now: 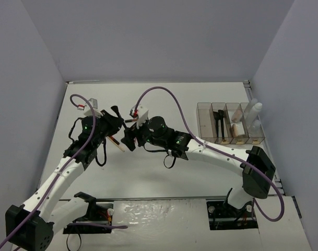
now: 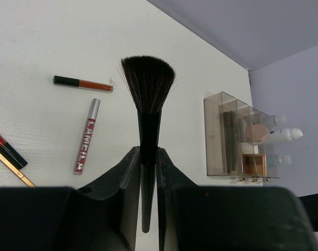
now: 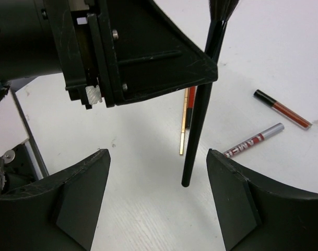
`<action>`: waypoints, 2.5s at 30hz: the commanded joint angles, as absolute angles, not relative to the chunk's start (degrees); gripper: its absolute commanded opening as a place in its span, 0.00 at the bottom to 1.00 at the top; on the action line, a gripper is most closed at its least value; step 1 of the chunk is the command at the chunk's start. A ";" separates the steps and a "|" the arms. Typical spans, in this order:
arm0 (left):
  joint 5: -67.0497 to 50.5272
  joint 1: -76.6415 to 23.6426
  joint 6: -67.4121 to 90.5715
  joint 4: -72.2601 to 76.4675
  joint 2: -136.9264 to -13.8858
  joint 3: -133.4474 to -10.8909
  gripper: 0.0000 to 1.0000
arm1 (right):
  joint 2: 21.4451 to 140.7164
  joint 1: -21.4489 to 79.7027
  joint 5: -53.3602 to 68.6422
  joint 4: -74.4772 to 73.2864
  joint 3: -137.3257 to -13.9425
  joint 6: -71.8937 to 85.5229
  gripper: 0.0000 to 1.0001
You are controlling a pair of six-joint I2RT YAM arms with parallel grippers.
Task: Organize the makeup
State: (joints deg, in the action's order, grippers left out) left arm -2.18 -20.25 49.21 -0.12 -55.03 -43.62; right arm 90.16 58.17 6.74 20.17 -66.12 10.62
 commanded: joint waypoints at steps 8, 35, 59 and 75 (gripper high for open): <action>-5.25 -20.65 47.55 2.17 -54.13 -48.72 0.00 | 92.73 58.16 2.73 22.83 -72.01 8.50 0.64; 10.63 -20.24 29.84 -23.37 -55.71 -62.26 0.97 | 84.04 43.07 -8.30 8.24 -63.65 7.27 0.00; 17.93 -15.21 14.50 -27.74 -43.67 -52.95 0.97 | 91.64 0.26 -4.74 4.25 -56.41 -0.71 0.05; 16.70 -13.58 15.04 -27.33 -43.61 -51.32 0.97 | 83.44 4.09 -11.23 3.69 -53.98 1.99 0.67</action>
